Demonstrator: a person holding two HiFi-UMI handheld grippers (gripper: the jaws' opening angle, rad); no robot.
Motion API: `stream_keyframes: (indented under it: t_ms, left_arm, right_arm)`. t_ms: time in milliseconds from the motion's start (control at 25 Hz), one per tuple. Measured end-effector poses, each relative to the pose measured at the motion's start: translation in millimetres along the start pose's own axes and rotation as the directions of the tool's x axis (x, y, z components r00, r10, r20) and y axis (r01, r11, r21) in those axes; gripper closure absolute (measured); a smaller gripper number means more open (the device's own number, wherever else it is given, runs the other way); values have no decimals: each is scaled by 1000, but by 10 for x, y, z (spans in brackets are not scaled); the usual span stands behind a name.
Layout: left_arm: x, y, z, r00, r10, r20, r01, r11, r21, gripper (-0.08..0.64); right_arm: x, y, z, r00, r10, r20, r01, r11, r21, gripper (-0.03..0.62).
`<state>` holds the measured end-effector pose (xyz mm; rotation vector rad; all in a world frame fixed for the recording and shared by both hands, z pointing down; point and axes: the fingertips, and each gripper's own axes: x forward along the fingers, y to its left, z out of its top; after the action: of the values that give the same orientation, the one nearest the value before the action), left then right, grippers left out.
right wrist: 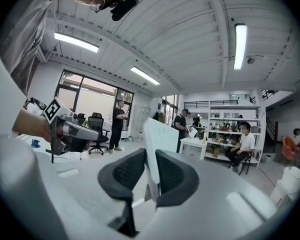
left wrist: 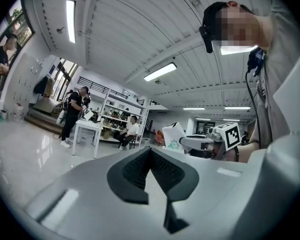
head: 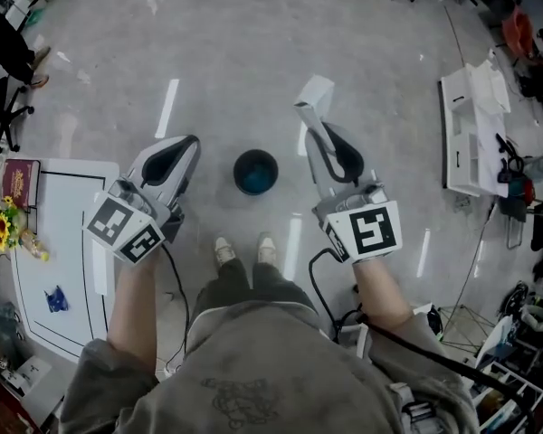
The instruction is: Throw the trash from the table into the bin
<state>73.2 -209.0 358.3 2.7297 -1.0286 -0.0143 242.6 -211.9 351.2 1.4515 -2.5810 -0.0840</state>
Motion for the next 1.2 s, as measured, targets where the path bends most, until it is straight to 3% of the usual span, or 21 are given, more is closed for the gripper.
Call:
stream_keyframes:
  t_ms: [240, 520, 880, 1200]
  left_arm:
    - [167, 470, -620, 998, 11, -63, -14, 998, -54, 561]
    - [507, 900, -1602, 989, 4, -148, -21, 993, -116, 561]
    - [889, 1240, -3251, 980, -27, -196, -10, 983, -185, 561]
    - [760, 1485, -4883, 957, -29, -289, -54, 960, -273, 561]
  right_arm:
    - [445, 34, -621, 995, 40, -94, -36, 998, 46, 525]
    - [888, 10, -1703, 975, 74, -212, -49, 991, 122, 525]
    - [1244, 248, -3417, 928, 152, -341, -88, 977, 197, 525]
    - [1384, 649, -4979, 877, 199, -438, -95, 964, 248, 525]
